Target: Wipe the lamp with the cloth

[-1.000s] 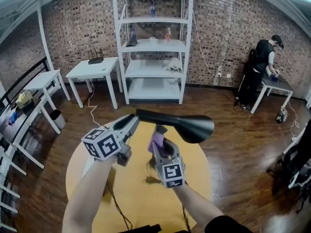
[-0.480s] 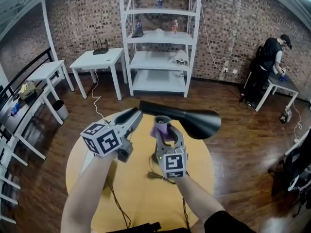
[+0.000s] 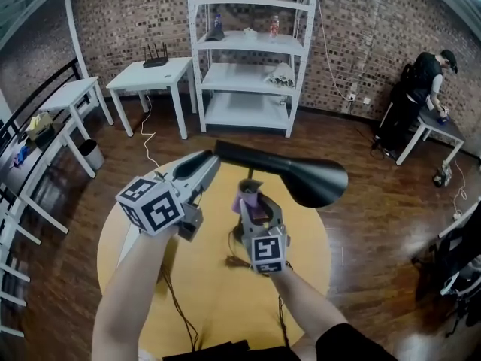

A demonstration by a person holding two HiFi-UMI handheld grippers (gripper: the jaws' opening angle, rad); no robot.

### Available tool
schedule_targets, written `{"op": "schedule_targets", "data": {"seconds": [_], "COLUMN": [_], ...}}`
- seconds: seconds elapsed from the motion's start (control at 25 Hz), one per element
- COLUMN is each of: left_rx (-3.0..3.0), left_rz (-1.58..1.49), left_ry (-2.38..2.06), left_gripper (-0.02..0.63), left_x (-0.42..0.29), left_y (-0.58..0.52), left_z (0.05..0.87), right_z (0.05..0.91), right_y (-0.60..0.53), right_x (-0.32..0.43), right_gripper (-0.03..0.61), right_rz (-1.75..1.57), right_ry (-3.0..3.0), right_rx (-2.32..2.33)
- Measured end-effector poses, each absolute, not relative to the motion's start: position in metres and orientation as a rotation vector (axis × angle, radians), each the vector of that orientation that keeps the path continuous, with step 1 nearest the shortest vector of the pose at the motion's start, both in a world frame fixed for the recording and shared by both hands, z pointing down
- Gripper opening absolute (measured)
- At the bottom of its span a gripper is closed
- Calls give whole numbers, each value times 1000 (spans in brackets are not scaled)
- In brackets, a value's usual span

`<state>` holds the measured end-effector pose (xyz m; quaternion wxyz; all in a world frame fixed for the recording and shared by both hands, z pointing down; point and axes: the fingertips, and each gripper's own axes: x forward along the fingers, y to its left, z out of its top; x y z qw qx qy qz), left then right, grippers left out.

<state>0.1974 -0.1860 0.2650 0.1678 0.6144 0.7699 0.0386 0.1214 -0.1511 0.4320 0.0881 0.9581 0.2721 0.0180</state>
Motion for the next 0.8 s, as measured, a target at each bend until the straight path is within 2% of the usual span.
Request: {"op": "schedule_targets", "data": {"seconds": [0.2,0.28,0.44,0.6,0.8], "left_rx": [1750,1721,1663,1631,1523], "left_rz": [60,7,-40,25,108], "left_ry": [2187,2185,2196,2229,2164], "left_gripper": [101,176,258,258,224], "left_x": [195,195,198,195,196], "left_y": [-183,-183,-180,-166,-165], "left_z": [256,248,232,242,246], "right_z": [448,460,486,502,508], "right_y": [-148,-147,-154,-160,-161], "right_x": [123,121,121,125,127], "right_gripper": [117,117,117,117,116], "right_rz": [98,146,206,256,246], "right_ry": [797,778,752,724,707], "right_rx": [2864,2846,2869,2870,2901]}}
